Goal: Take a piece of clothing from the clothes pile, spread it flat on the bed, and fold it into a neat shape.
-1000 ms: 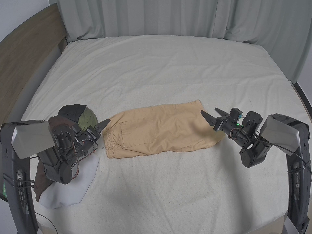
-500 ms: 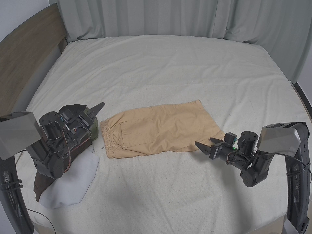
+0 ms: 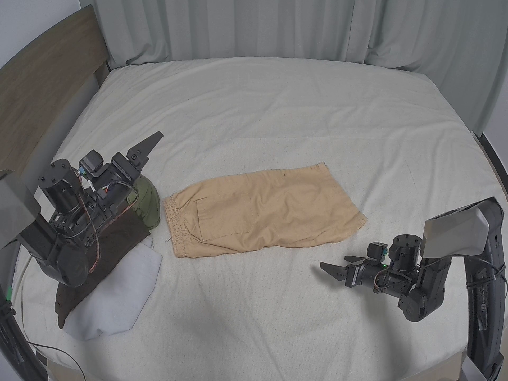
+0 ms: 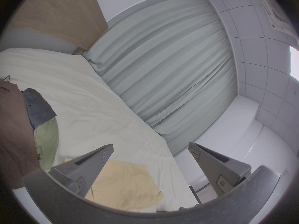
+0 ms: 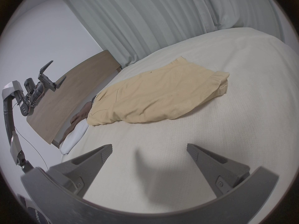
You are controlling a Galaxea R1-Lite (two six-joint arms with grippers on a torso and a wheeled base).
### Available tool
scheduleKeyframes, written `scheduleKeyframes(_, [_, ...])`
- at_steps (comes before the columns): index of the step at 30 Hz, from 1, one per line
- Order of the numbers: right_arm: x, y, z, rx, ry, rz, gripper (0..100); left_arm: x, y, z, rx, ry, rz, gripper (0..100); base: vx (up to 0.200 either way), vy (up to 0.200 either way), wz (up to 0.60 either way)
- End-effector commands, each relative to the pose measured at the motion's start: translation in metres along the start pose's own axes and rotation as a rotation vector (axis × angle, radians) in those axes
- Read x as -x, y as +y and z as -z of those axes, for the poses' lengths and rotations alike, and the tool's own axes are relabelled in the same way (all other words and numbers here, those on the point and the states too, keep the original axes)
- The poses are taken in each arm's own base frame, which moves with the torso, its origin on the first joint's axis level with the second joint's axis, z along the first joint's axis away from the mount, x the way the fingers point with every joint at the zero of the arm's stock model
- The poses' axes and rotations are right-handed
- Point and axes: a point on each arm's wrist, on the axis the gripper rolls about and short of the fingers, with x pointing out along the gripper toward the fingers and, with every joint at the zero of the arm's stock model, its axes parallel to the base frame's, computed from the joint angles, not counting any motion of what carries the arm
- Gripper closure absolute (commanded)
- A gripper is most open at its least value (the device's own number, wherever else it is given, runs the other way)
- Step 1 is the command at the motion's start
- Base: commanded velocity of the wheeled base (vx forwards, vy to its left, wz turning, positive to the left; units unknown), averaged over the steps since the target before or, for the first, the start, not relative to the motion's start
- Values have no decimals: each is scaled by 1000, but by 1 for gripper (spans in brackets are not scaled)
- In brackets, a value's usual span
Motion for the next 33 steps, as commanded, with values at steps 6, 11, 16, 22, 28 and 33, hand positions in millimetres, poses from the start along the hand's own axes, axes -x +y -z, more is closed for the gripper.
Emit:
scheduleKeyframes(6, [-7, -3, -1, -23, -15, 0, 0, 8, -17, -4, -118, -5, 36, 0, 0, 0, 0])
scheduleKeyframes(11, [-18, -6, -4, -85, -44, -5, 0, 13, -26, -1, -189, 7, 49, 0, 0, 0, 0])
scheduleKeyframes(16, [-38, -14, 4, -140, -59, 0, 0, 22, -21, 9, -391, 51, 26, 0, 0, 0, 0])
scheduleKeyframes(22, [-60, -20, 5, -153, -110, -3, 0, 27, -18, 16, -623, 97, 49, 0, 0, 0, 0])
scheduleKeyframes(28, [-78, -3, -7, -198, -159, -70, 0, 28, -17, 17, -662, 103, 53, 0, 0, 0, 0])
scheduleKeyframes(33, [-91, 5, -11, -221, -203, -82, 0, 28, -14, 19, -657, 113, 48, 0, 0, 0, 0])
